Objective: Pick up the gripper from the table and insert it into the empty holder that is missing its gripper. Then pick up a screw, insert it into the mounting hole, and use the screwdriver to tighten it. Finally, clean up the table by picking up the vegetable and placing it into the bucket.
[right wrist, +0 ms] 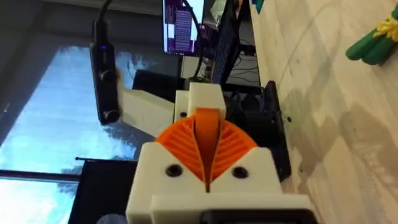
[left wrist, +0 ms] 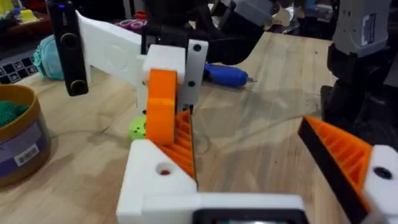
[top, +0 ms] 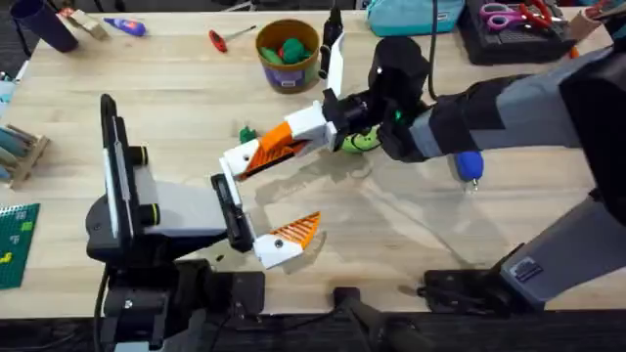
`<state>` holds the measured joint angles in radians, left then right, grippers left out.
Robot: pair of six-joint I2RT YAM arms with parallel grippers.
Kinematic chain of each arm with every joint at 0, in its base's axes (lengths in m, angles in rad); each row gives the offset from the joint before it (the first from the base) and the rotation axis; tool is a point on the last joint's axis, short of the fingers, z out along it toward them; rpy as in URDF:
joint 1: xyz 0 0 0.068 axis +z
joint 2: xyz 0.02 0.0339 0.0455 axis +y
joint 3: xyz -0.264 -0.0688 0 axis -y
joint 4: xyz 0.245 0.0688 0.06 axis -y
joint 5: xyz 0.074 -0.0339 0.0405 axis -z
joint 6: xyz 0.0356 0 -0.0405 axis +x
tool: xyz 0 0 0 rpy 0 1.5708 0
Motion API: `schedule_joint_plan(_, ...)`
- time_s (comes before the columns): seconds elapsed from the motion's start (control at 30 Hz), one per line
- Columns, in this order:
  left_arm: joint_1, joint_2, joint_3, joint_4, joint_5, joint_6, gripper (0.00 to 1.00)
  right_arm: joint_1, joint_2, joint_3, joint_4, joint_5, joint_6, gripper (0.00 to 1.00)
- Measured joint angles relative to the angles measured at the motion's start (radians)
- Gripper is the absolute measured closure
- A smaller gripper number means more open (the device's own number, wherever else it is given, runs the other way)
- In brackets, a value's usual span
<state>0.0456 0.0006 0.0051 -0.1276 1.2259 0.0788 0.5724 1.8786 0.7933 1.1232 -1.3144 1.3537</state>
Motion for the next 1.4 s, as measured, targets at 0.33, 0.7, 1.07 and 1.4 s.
schedule_joint_plan(0.33,0.000,0.000,0.000,0.000,0.000,0.000,0.016,0.000,0.000,0.001,-0.001,-0.002,0.000,0.991)
schedule_joint_plan(0.7,0.000,0.000,0.000,0.000,0.000,0.000,0.016,0.000,0.000,0.001,-0.001,-0.002,0.000,0.993)
schedule_joint_plan(1.07,0.000,0.000,0.000,0.000,0.000,0.001,0.016,0.001,0.000,0.002,-0.003,-0.002,0.001,0.821)
schedule_joint_plan(1.4,0.000,0.000,0.000,-0.001,0.005,0.000,0.016,0.008,0.000,0.010,0.002,-0.002,0.000,0.167)
